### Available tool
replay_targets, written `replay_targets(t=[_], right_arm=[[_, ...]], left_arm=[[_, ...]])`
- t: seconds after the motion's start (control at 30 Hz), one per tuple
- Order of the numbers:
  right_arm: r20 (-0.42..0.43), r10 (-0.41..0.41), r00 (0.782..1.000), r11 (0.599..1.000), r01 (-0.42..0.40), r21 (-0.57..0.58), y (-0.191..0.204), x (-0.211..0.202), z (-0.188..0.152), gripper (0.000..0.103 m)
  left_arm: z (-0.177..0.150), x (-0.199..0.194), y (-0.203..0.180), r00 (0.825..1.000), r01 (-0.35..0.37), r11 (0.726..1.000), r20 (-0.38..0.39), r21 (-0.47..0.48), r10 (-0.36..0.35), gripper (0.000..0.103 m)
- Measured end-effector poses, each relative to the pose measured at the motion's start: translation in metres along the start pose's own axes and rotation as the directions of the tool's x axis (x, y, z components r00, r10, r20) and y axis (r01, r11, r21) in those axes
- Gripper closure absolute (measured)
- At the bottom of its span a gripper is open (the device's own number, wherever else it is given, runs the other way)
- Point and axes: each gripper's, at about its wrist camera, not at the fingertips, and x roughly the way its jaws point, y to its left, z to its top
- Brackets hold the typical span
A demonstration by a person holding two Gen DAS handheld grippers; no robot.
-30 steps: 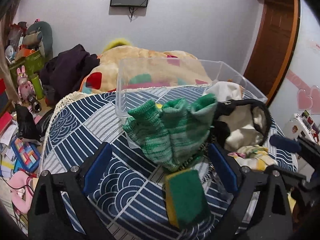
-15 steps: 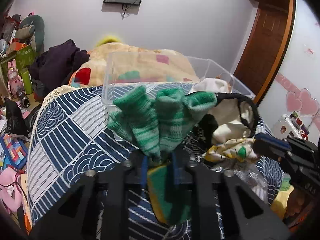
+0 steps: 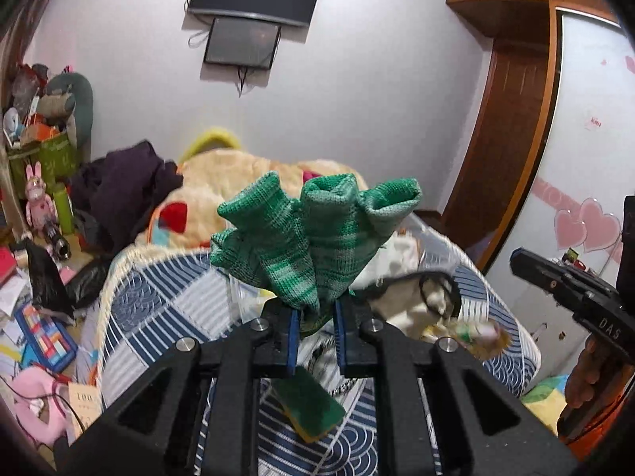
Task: Organize soft objects
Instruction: 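Grasp the green knit glove with left tool while right tool reaches for floral cloth, then grasp the floral cloth with right tool while left tool holds the glove raised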
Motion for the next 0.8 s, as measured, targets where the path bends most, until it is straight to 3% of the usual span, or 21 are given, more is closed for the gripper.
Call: replay_targets(t=[0.1,0.2,0.23,0.33,0.37,0.6,0.8], right_arm=[[0.023,0.008,1.000,1.000,-0.007,-0.013,0.002,-0.002,0.014,0.096],[-0.025,-0.006,1.000,1.000,0.006,-0.027,0.003,0.007,0.014,0.095],[-0.051,-0.019,0.999,0.999,0.017,-0.032,0.002,0.011,0.009,0.089],[-0.098,-0.079,0.992,0.996,0.075,-0.042,-0.007,0.018,-0.013,0.051],[-0.112,-0.110,0.988,0.993,0.105,-0.050,-0.011,0.019,-0.023,0.049],[-0.249,-0.203,0.947,0.977,0.213,0.012,-0.054,0.015,-0.065,0.049],[-0.340,-0.150,0.928,0.976,0.194,0.101,-0.079,0.031,-0.081,0.048]], left_arm=[[0.011,-0.001,-0.002,1.000,-0.015,1.000,0.023,0.016,0.014,0.089],[0.013,-0.001,-0.004,0.999,-0.032,0.999,0.030,0.034,0.031,0.089],[0.014,0.001,-0.005,0.999,-0.032,0.999,0.028,0.037,0.031,0.089],[0.009,0.004,-0.007,0.999,-0.036,0.998,0.014,0.045,0.035,0.089],[0.007,0.005,-0.007,0.999,-0.037,0.998,0.010,0.048,0.036,0.089],[-0.002,0.015,-0.004,0.999,-0.029,0.999,-0.028,0.040,0.030,0.089],[-0.006,0.024,-0.004,0.998,-0.031,0.999,-0.060,0.040,0.033,0.089]])
